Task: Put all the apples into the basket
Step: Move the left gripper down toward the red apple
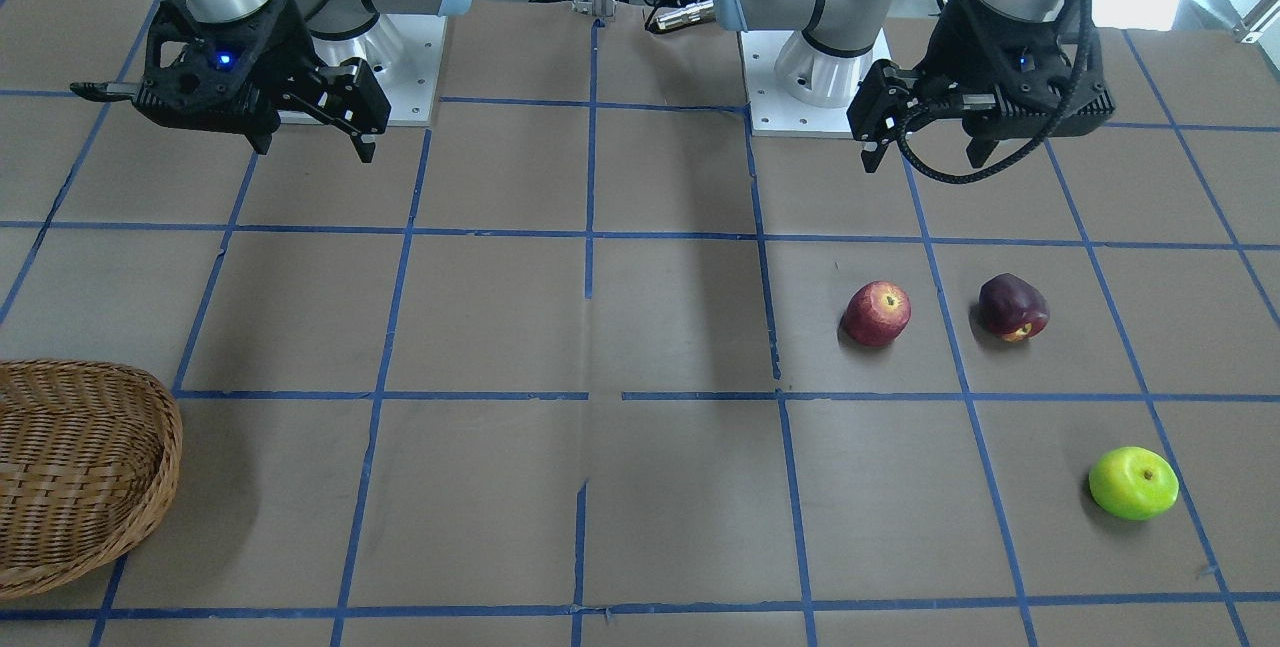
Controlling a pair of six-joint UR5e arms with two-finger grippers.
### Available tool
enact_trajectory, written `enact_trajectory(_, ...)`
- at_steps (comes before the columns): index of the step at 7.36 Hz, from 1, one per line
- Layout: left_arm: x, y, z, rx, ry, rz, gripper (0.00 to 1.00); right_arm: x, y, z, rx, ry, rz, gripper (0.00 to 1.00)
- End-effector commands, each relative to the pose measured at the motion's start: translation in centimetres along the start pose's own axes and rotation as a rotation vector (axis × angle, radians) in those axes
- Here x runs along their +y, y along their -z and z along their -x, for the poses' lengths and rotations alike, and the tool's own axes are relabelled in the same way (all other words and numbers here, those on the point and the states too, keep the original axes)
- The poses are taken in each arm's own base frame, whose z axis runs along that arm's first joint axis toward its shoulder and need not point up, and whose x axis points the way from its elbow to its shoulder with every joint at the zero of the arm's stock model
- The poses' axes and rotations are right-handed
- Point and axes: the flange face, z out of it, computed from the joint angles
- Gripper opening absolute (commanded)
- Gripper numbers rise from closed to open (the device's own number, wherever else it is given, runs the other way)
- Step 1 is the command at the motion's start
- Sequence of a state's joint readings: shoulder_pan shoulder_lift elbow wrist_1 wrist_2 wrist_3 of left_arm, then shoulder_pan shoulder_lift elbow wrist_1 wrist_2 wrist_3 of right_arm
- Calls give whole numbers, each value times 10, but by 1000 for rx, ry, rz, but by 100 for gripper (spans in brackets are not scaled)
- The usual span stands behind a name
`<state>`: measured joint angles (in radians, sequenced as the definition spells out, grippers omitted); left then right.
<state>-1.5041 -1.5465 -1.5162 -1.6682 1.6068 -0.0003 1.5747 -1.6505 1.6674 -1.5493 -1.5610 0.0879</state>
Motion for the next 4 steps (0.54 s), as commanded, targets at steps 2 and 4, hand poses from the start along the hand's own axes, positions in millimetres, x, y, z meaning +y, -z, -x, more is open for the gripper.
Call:
enact_trajectory(2, 3, 0, -2, 19, 5, 7, 100, 0, 0, 0, -1, 0, -1, 100)
enact_trajectory(4, -10, -27, 4, 7, 5, 37, 100, 0, 0, 1, -1, 1, -1, 100)
